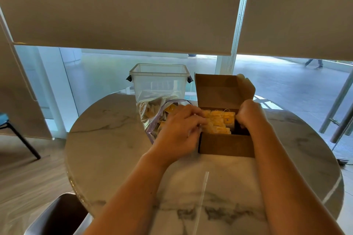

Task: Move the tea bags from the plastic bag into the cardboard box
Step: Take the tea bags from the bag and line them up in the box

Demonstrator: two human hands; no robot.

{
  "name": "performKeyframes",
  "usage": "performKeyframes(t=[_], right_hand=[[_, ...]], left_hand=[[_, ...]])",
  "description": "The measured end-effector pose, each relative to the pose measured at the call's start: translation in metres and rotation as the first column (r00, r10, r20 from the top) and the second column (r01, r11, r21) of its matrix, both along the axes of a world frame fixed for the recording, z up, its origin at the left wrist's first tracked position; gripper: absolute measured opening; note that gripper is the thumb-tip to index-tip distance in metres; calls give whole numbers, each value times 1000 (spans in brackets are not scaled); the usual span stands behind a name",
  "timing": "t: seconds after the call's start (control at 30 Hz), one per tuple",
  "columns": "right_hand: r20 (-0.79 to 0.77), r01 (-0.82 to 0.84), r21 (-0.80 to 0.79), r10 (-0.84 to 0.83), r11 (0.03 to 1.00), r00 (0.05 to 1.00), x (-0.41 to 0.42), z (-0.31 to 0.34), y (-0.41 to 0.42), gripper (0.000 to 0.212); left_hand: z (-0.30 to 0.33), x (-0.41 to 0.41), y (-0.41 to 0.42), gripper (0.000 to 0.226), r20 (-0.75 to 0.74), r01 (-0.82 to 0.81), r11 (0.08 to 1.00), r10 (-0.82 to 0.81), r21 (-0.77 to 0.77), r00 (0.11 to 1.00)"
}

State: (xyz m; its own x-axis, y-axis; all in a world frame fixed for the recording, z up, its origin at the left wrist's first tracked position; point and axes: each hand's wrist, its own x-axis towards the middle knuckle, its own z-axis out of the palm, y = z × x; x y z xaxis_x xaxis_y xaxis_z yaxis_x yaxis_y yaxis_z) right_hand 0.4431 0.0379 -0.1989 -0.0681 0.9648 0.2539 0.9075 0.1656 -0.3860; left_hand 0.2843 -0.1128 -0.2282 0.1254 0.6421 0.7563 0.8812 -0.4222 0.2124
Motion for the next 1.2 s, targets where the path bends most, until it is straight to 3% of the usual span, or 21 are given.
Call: performKeyframes(t=[0.07, 0.13, 0.23, 0.33, 0.47, 0.6, 0.67, 0.73, 0.83, 0.93, 1.1, 1.2], right_hand=[[-49, -68, 169, 77, 983, 996, -2, 14, -14, 12], [-108, -241, 240, 273, 940, 956, -11, 26, -34, 12], [-121, -571, 99, 579, 815, 806, -32, 38, -76, 12], [36, -711, 3, 711, 703, 703, -58, 30, -103, 14], [204, -705, -79, 704, 705, 681, -99, 4, -108, 23], [557, -587, -128, 548, 800, 625, -125, -27, -92, 36], [583, -555, -90, 495, 827, 644, -128, -39, -85, 42], [544, -555, -80, 503, 828, 672, -124, -40, -87, 39], [491, -604, 60, 504, 794, 711, -116, -34, -91, 27], [408, -612, 110, 526, 783, 746, -108, -23, -91, 30], [23, -593, 219, 604, 775, 797, -88, -2, -89, 24], [-227, -575, 247, 624, 780, 748, -71, 9, -86, 16]], left_hand=[[5, -9, -2, 23, 92, -71, 986, 57, 152, 994], [10, -19, -6, 22, 134, -164, 952, 133, 258, 982], [9, -38, -8, 23, 194, -232, 921, 177, 313, 965], [7, -49, -8, 25, 275, -244, 929, 166, 279, 947], [3, -51, -7, 26, 321, -215, 950, 136, 225, 937], [2, -47, -7, 26, 319, -208, 960, 141, 187, 937], [1, -47, -7, 26, 313, -214, 961, 151, 176, 938], [1, -47, -6, 26, 309, -218, 961, 157, 173, 938], [2, -47, -6, 24, 308, -215, 961, 154, 174, 939], [1, -45, -6, 30, 317, -200, 966, 142, 161, 938], [1, -47, -4, 29, 326, -199, 966, 138, 164, 935], [1, -44, -4, 23, 304, -229, 956, 166, 184, 938]])
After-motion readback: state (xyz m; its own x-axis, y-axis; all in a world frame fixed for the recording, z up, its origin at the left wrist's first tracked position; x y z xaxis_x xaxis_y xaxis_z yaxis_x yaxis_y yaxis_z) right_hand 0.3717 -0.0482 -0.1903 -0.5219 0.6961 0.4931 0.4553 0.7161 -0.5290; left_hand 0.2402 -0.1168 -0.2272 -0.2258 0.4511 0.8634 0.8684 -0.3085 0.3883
